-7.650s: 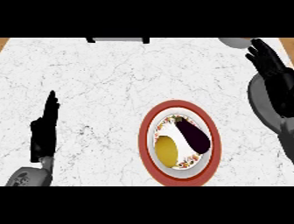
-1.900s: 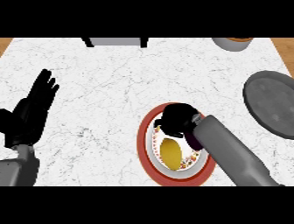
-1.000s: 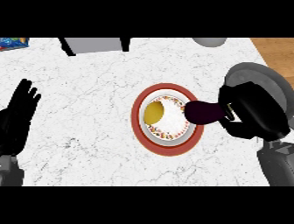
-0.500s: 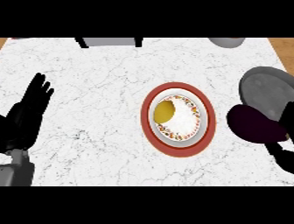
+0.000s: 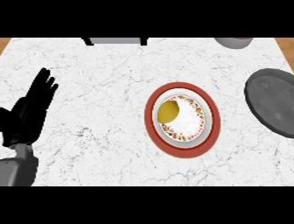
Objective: Pick the eggplant from the plate and place it in the pan
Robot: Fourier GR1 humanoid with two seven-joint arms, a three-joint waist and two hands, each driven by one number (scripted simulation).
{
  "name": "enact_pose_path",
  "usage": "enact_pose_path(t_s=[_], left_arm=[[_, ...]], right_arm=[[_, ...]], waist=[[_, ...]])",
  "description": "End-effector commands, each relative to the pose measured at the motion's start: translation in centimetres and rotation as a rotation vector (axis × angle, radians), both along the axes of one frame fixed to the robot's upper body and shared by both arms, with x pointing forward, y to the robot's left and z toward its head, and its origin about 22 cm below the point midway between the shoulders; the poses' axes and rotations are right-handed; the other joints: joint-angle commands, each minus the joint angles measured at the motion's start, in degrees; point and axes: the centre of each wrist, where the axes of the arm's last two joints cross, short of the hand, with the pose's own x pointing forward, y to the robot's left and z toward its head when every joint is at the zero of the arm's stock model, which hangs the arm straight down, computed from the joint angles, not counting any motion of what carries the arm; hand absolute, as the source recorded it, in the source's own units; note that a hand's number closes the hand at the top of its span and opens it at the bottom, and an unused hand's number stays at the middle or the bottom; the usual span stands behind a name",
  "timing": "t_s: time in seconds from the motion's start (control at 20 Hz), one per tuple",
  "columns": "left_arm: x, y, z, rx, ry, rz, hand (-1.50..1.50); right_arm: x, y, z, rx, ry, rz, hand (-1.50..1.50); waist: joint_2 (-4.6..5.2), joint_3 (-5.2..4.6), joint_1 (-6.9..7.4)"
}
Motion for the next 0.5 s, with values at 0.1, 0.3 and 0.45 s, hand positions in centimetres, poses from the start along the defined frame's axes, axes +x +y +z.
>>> enact_pose_path(t_s=[0.1,0.3,0.45], left_arm=[[-0.5,-1.6,0.0,-0.004,0.011,-0.011,0.00],[0.6,-1.7,1.8,0.001,-0.022,-0.010,0.00],[0.3,-1.2,1.4,-0.009,0.005,-0.021,0.00]], right_arm=[[2.0,-6.9,-4.1,0.065,-0.006,-0.053,1.50],[5.7,-8.4,-5.3,0.058,0.010,-0.002,1.50],[6.2,-10.2,-7.5,0.082,0.041,0.042,1.50]], waist=[[0.15,0.07,0.59],[0.32,0.08,1.13],[0.32,0.08,1.26]])
